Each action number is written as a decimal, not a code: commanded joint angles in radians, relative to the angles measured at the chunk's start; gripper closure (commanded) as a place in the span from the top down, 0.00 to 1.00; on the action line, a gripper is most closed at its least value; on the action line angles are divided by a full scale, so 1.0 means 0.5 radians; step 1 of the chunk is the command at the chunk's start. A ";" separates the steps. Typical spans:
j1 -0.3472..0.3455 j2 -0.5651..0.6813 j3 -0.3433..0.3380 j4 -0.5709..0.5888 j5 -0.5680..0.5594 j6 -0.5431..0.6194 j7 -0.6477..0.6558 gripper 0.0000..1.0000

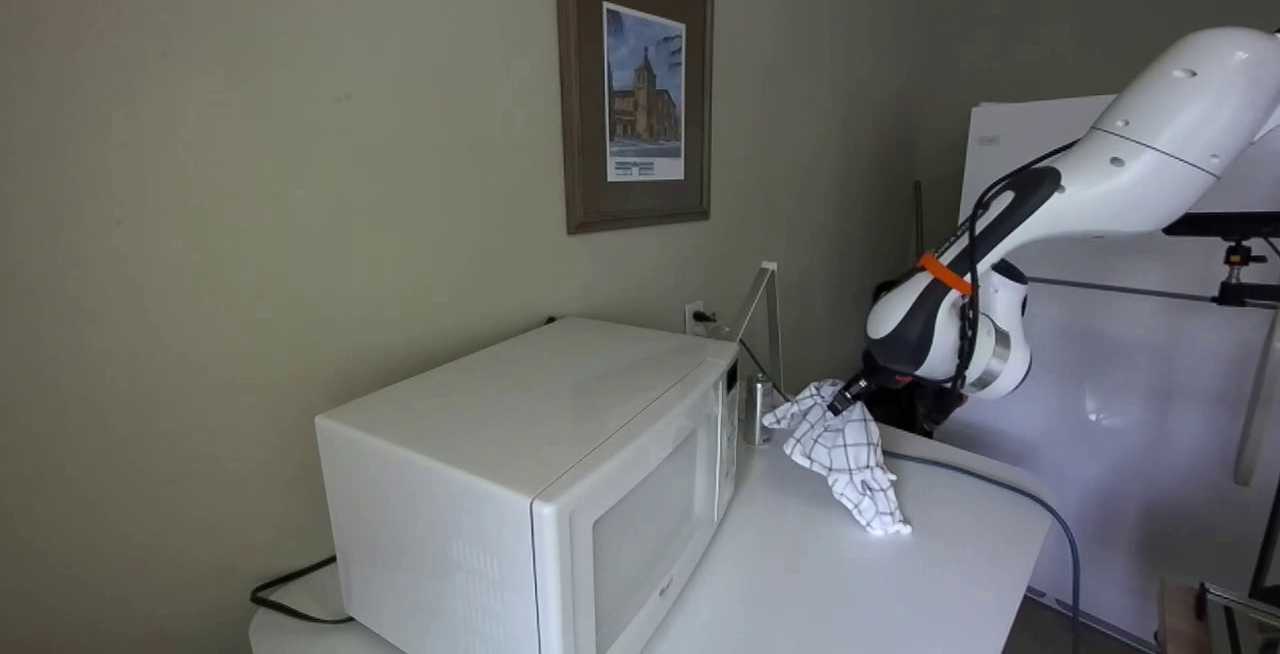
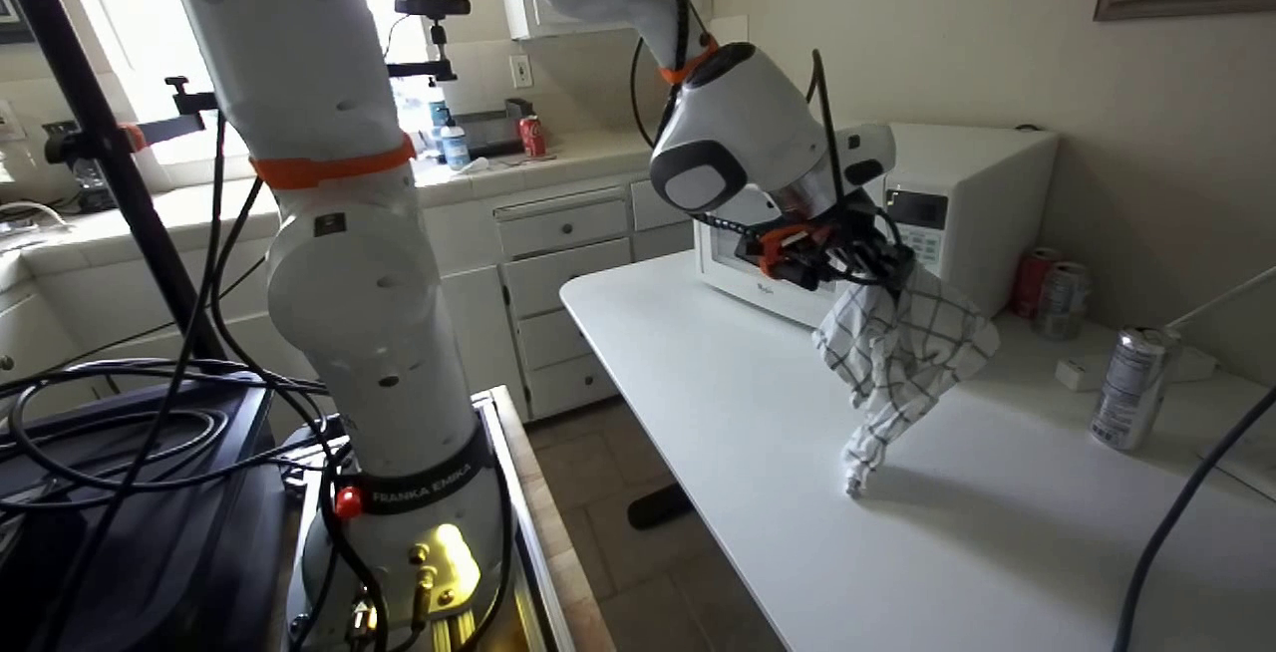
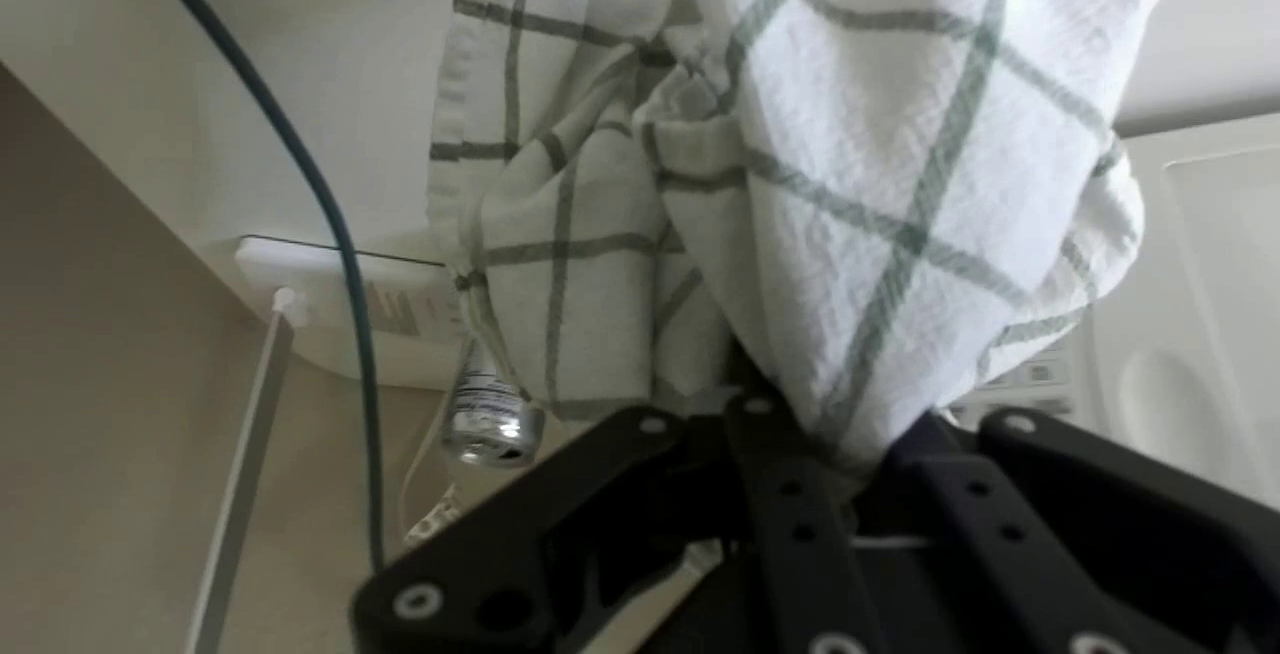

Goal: Wipe the counter with the cloth

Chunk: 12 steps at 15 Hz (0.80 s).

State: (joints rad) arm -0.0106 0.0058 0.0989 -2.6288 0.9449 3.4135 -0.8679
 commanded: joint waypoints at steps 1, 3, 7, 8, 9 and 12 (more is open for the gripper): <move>-0.085 0.369 -0.121 0.292 0.048 0.156 -0.101 0.03; -0.067 0.552 -0.247 0.407 0.129 0.196 -0.194 0.03; 0.030 0.858 -0.536 0.629 0.303 0.109 -0.305 0.03; 0.078 0.943 -0.629 0.687 0.381 0.064 -0.333 0.03; 0.112 1.015 -0.701 0.739 0.428 0.028 -0.343 0.03; 0.325 1.224 -1.014 0.820 0.616 -0.159 -0.349 0.03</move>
State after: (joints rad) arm 0.0412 0.5065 -0.2691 -2.2830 1.1513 3.4143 -1.0165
